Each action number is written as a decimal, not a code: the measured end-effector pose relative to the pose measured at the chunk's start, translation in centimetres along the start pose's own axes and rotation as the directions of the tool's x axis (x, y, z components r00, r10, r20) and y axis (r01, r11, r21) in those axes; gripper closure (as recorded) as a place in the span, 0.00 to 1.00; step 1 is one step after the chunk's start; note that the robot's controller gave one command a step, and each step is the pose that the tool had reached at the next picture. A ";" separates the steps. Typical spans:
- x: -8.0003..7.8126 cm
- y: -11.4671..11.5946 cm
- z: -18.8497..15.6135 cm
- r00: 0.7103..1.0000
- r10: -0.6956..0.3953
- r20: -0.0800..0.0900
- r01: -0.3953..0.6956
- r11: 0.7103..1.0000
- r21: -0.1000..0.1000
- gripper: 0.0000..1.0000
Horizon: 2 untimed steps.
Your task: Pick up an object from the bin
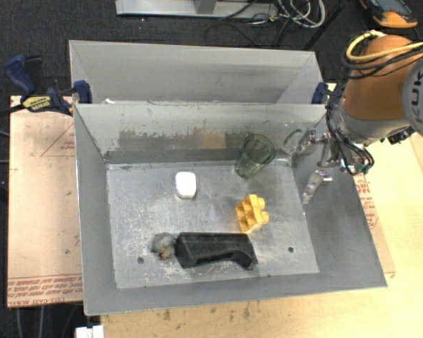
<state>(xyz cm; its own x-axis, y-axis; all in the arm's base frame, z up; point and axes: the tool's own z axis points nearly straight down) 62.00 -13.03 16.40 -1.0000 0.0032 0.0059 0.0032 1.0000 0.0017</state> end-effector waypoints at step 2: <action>-1.9 4.0 1.9 0.997 -0.074 0.011 0.074 0.997 0.004 0.00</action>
Offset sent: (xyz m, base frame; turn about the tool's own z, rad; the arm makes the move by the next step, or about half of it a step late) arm 0.0361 0.0875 -0.0481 -0.1549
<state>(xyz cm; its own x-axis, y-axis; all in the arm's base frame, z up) 63.93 -9.03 14.52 -0.9975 -0.0705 -0.0050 -0.0705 0.9975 -0.0021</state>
